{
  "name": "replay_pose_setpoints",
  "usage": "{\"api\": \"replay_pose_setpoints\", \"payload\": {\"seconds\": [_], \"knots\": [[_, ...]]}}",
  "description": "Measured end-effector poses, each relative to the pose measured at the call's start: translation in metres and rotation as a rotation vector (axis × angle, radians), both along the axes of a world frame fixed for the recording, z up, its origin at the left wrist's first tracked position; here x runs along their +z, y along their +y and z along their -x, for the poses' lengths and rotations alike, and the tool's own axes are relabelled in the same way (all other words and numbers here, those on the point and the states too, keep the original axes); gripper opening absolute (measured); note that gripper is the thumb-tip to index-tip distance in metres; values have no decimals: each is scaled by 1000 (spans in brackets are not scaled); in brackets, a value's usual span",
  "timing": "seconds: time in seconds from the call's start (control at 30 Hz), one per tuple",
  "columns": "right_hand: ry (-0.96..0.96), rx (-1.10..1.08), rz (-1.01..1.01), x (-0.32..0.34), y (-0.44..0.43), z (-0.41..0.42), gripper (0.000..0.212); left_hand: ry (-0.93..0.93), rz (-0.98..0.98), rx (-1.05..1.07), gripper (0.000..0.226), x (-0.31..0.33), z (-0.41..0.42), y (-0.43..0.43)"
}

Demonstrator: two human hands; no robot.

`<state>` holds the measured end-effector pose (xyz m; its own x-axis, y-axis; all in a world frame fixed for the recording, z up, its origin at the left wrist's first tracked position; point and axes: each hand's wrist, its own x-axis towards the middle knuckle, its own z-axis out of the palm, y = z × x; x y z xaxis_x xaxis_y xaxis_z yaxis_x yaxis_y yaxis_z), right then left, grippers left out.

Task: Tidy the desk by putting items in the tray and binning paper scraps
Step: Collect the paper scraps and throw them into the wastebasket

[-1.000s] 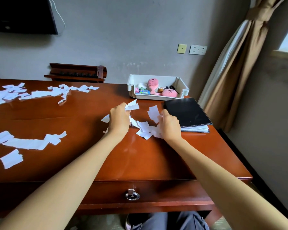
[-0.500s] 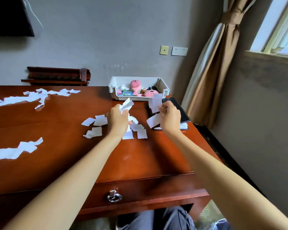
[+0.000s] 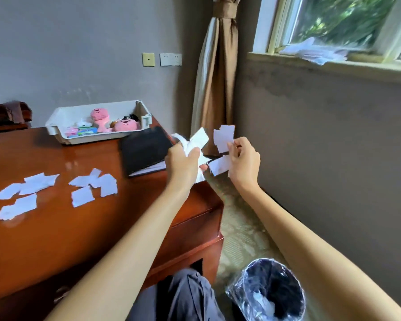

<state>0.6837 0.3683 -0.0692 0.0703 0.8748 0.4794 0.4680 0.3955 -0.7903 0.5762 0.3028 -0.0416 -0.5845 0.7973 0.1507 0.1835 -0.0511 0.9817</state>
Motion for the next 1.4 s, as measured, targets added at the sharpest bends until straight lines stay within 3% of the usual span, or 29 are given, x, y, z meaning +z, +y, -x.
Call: {"api": "replay_pose_setpoints", "payload": {"seconds": [0.07, 0.17, 0.4, 0.57, 0.7, 1.1, 1.3, 1.4], "knots": [[-16, -69, 46, -15, 6, -38, 20, -59, 6, -118, 8, -11, -39, 13], [-11, -150, 107, -42, 13, -90, 22, -68, 55, -234, 24, -36, -90, 34], [-162, -335, 321, -130, 23, -183, 17, 13, 356, -402, 29, -132, -186, 75], [-271, -371, 543, -209, 29, -214, 17, 66, 545, -471, 15, -205, -221, 97], [-306, -377, 712, -267, 36, -226, 14, 99, 694, -500, 9, -257, -235, 114], [-373, -263, 1089, -406, 52, -234, 17, 146, 1133, -550, 25, -415, -236, 142], [-411, -207, 1189, -442, 47, -233, 22, 321, 1278, -670, 33, -437, -231, 138], [-344, -231, 1231, -451, 46, -233, 29, 214, 1291, -671, 39, -443, -230, 136]]}}
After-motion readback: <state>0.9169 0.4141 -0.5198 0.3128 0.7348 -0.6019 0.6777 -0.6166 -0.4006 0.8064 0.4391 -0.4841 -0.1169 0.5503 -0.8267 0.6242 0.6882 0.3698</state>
